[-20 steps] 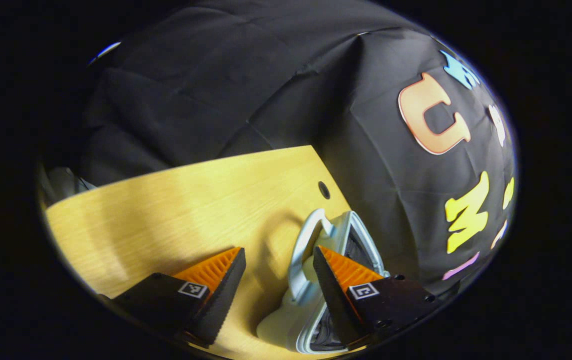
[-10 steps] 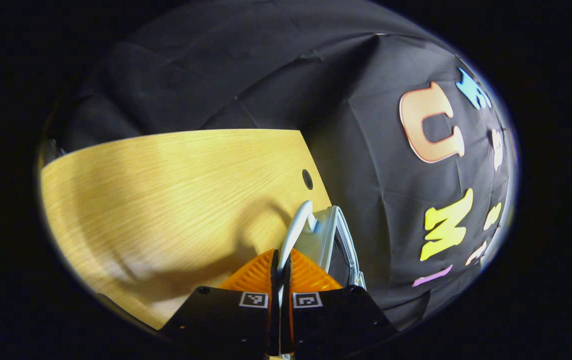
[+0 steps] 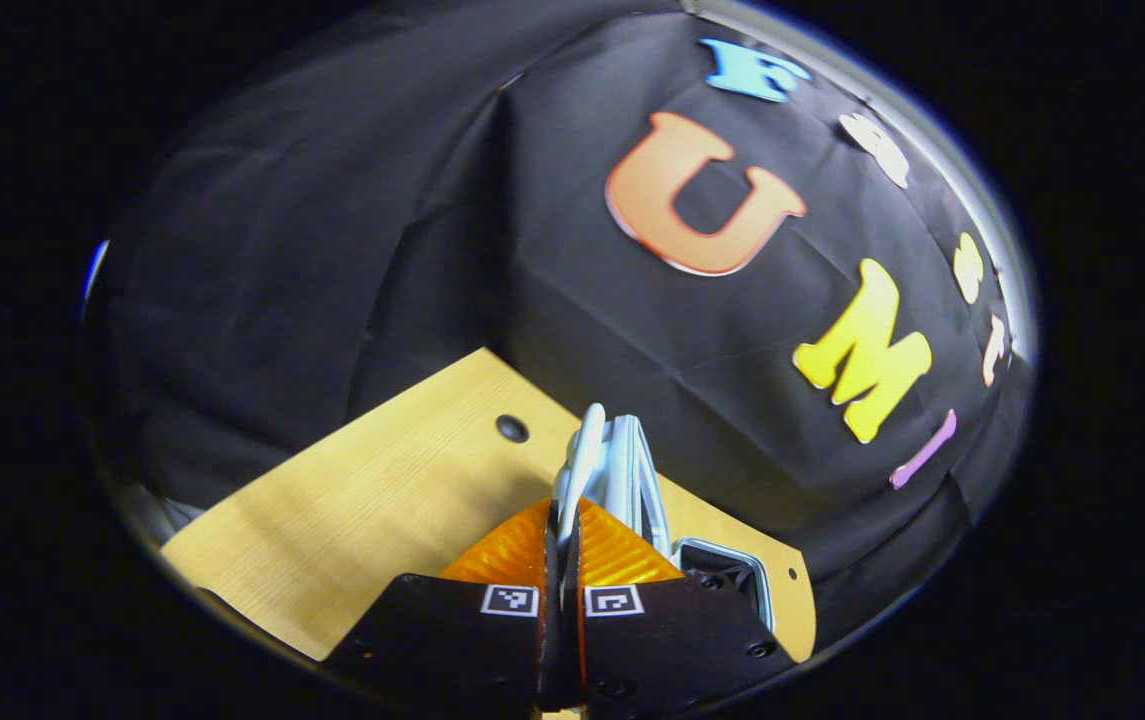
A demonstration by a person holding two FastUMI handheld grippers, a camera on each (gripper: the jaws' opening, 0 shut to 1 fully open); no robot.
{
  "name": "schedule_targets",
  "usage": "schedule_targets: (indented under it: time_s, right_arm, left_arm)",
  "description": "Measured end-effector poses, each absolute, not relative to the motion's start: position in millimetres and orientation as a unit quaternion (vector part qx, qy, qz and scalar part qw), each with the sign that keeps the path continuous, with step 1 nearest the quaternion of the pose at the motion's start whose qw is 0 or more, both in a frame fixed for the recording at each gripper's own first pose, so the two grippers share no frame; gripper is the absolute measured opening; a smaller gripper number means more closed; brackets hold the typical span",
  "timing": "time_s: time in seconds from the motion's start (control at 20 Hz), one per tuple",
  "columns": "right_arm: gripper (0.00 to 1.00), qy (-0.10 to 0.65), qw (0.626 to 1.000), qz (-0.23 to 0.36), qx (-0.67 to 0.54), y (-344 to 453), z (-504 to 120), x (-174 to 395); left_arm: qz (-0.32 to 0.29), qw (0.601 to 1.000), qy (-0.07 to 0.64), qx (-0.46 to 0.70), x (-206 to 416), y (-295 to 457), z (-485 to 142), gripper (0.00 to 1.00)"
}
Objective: First open the suitcase, pack the skin care products into it, and then close the suitcase.
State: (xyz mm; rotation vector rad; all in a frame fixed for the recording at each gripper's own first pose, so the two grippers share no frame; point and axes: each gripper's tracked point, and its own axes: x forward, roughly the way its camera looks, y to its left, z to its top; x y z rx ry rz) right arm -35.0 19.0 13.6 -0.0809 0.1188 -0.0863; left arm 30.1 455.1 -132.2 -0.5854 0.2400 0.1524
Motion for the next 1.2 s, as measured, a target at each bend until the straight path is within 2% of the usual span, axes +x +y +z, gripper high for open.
schedule_targets:
  time_s: [0.25, 0.45, 0.6, 0.9, 1.2]
  right_arm:
    - [0.8, 0.067, 0.997, -0.011, -0.04, -10, 9, -31]
    - [0.8, 0.063, 0.997, 0.015, -0.043, -26, 7, -19]
    - [0.8, 0.065, 0.997, 0.034, -0.039, -36, 3, -11]
    - [0.8, 0.07, 0.995, 0.062, -0.044, -54, -6, 4]
    - [0.8, 0.109, 0.992, 0.053, -0.021, -80, -37, 12]
  left_arm:
    - [0.072, 0.978, 0.092, -0.171, 21, 379, -61, 0.03]
    - [0.051, 0.993, 0.093, -0.048, 39, 298, -47, 0.03]
    - [0.03, 0.995, 0.086, -0.026, 43, 240, -40, 0.03]
    - [0.041, 0.995, 0.095, 0.009, 58, 142, -65, 0.03]
    - [0.015, 0.99, 0.131, 0.055, 75, 54, -129, 0.03]
